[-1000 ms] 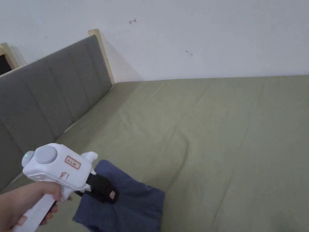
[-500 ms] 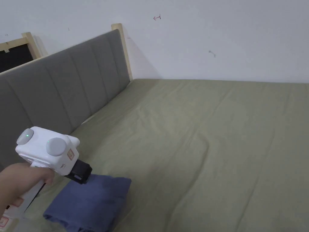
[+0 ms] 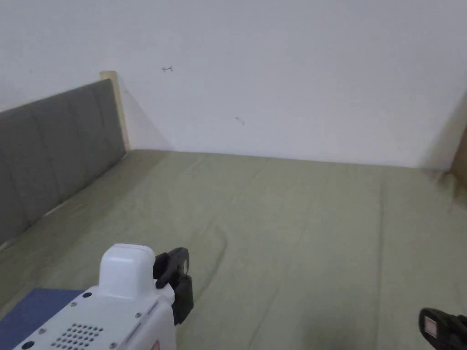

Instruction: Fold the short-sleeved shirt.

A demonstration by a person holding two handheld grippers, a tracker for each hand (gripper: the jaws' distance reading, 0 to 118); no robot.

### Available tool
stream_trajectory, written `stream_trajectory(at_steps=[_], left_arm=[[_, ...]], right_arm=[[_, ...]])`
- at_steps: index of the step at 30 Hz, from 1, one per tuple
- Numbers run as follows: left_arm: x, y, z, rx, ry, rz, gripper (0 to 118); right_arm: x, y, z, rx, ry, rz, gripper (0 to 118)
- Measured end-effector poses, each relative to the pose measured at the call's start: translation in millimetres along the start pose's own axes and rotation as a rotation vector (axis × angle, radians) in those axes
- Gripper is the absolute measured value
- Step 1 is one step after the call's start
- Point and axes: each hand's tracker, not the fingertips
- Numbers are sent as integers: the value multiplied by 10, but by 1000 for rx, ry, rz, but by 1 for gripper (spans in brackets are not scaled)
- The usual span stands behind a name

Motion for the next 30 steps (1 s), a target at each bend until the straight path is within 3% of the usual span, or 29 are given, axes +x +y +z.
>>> stream_trajectory(at_steps=[4, 10, 12, 17, 21, 30], left_arm=[[705, 264, 235, 106, 20, -72, 0], [1222, 369, 394, 206, 37, -70, 0], [1341, 315, 457, 256, 75, -58, 0], [1402, 64, 512, 258, 109, -72, 0], [1437, -61, 533, 227, 141, -139, 0], [1437, -101, 570, 217, 147, -131, 0]], right_arm=[[49, 331, 499, 196, -28, -24, 0], [93, 523, 1139, 460, -149, 133, 0], [149, 435, 1162, 463, -231, 176, 0], [379, -36, 1055, 517, -377, 196, 0], [500, -156, 1076, 429, -367, 122, 0], [508, -111, 1101, 416, -395, 99, 0]])
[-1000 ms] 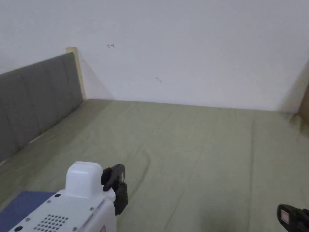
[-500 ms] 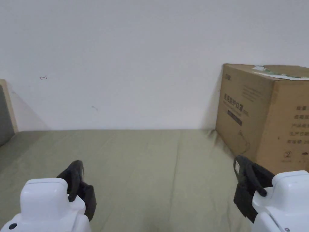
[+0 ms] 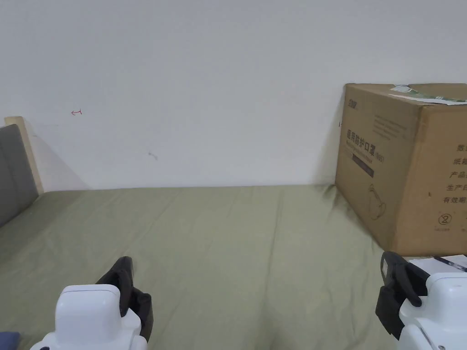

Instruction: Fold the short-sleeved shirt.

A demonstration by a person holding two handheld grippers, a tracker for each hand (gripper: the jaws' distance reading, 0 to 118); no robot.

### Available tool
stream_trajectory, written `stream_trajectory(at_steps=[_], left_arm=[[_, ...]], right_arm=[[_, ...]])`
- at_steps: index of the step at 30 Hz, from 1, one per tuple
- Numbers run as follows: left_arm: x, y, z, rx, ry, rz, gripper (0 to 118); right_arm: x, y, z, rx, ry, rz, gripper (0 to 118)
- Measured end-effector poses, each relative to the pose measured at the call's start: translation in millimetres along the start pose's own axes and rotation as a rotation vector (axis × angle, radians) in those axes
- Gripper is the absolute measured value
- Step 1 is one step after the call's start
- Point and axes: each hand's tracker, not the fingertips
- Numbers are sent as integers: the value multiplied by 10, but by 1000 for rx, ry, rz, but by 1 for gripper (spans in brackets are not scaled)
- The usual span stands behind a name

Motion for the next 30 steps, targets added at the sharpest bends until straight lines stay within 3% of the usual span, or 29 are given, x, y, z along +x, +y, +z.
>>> stream_trajectory(at_steps=[2, 3, 5, 6, 7, 8, 9, 10, 30], left_arm=[[-36, 10, -1, 1, -24, 14, 2], [-57, 19, 5, 7, -33, 26, 11], [-53, 28, 7, 21, -37, 32, 52], [-51, 37, 2, 25, -35, 30, 78], [-44, 44, -10, 27, -29, 27, 106], [-40, 44, -8, 34, -26, 28, 113], [-33, 42, -1, 49, -15, 29, 115], [-23, 40, -2, 60, -7, 28, 115], [-27, -45, 2, 21, -70, -3, 115]], right_arm=[[6, 12, 2, 5, 10, -18, 1], [19, 22, 4, 7, 33, -31, 9], [22, 42, 8, 2, 42, -28, 41], [12, 49, 8, 1, 40, -22, 59], [0, 59, 4, -1, 34, -12, 87], [-9, 66, -1, -5, 25, -2, 102], [-14, 57, 0, -1, 20, 0, 115], [-16, 55, 0, 2, 17, 2, 118], [-162, 21, 16, -1, 4, 39, 118]])
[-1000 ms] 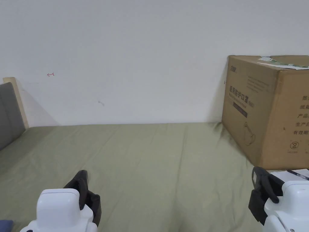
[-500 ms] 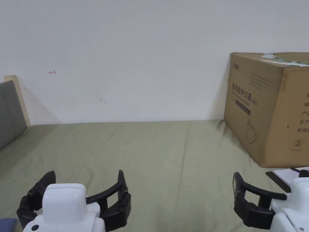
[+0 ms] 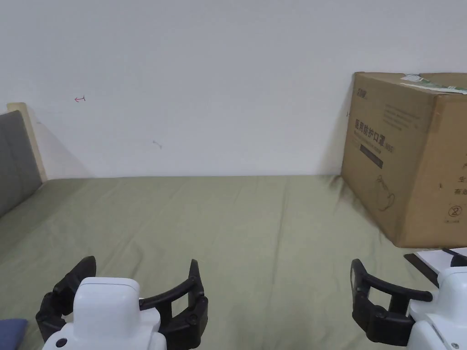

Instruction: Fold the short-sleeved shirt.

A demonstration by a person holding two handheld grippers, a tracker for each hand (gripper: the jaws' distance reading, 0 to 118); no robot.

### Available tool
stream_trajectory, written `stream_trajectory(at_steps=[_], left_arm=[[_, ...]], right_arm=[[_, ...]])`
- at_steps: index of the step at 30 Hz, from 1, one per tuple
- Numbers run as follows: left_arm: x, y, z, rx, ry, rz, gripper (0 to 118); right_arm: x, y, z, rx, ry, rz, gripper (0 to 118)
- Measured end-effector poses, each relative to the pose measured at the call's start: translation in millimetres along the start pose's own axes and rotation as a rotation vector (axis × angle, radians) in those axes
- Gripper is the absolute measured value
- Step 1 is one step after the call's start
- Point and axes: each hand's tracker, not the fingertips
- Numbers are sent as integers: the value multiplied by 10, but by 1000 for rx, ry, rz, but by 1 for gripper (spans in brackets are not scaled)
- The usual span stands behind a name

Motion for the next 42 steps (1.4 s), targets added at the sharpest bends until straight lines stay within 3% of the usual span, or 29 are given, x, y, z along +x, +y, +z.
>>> stream_trajectory(at_steps=[12, 27, 38, 42], left_arm=[[10, -86, -29, -40, -40, 12, 115], [121, -64, -207, -186, 187, 32, 114], [70, -50, -228, -225, 106, 105, 114], [70, -67, -290, -250, 174, 86, 114]], right_arm=[[-106, -51, -33, -48, 31, 22, 118], [-228, -101, -80, -79, 71, 43, 118], [-240, -144, -94, -107, 82, 40, 118], [-229, -149, -97, -110, 78, 30, 118]])
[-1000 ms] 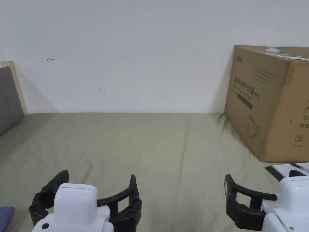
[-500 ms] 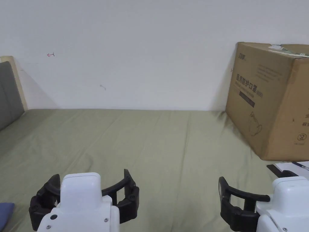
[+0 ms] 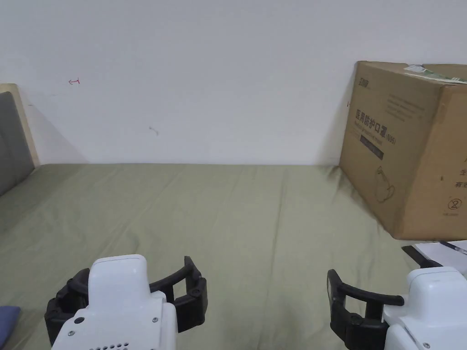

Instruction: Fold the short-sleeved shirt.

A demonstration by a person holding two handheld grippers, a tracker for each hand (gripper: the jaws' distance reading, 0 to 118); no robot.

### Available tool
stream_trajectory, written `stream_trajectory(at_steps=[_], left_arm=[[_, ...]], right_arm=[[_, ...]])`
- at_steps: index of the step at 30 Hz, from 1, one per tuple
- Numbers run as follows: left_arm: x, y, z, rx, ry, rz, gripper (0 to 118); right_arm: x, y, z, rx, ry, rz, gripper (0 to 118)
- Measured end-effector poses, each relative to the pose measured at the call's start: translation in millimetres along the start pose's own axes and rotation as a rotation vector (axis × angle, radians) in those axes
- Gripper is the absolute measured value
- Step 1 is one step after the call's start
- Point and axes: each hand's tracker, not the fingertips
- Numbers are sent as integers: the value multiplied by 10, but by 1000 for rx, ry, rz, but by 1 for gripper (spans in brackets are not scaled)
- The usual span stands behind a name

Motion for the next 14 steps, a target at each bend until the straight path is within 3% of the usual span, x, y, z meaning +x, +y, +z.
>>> stream_trajectory(at_steps=[14], left_arm=[[42, -50, -29, -23, -15, -26, 114]], right_arm=[[22, -35, -35, -9, -12, -2, 118]])
